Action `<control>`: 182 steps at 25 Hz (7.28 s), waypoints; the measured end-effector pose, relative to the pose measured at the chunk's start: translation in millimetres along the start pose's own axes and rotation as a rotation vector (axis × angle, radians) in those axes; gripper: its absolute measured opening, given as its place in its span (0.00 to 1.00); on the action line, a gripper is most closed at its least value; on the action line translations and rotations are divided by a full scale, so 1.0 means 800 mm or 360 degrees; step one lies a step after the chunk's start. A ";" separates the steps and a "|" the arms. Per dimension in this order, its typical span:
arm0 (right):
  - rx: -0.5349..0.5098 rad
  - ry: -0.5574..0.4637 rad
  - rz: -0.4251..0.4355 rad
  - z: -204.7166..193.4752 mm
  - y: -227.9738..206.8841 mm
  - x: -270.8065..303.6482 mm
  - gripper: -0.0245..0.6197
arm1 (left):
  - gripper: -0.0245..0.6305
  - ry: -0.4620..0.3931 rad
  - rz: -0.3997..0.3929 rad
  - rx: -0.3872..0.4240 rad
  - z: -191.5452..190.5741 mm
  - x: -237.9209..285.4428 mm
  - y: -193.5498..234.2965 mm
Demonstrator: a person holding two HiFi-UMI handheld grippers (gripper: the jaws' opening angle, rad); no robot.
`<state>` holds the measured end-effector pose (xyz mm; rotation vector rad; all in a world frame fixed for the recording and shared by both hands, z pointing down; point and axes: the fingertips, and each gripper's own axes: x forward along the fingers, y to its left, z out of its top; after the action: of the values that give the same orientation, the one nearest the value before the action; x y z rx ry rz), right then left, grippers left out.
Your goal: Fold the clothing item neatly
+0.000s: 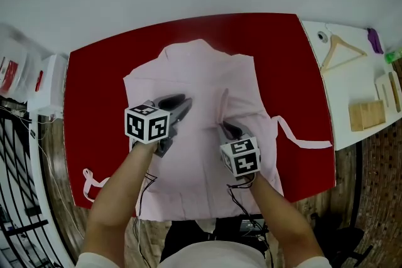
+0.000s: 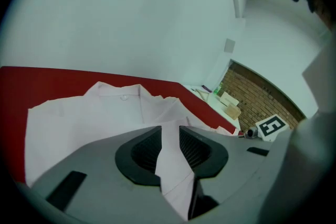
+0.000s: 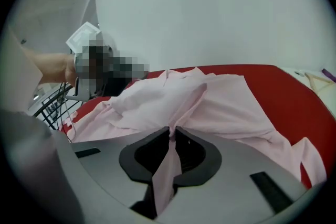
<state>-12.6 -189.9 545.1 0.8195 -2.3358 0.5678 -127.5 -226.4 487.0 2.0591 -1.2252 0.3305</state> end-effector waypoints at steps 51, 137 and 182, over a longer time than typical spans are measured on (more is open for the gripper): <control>-0.0276 -0.0005 -0.0137 0.067 -0.042 -0.018 0.08 | 0.05 -0.0225 0.0409 -0.0193 -0.095 -0.235 0.080; -0.0945 0.0133 0.0822 -0.044 0.645 0.008 0.11 | 0.13 -0.0462 0.0710 -0.0648 -0.422 -0.529 0.100; -0.0924 0.0056 0.0121 0.052 0.268 -0.059 0.11 | 0.07 -0.0370 0.0624 0.0039 -0.207 -0.397 0.060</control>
<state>-142.3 -39.3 442.4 0.4435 -2.3204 -0.0783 -311.1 83.5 455.7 1.9079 -1.7795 0.2913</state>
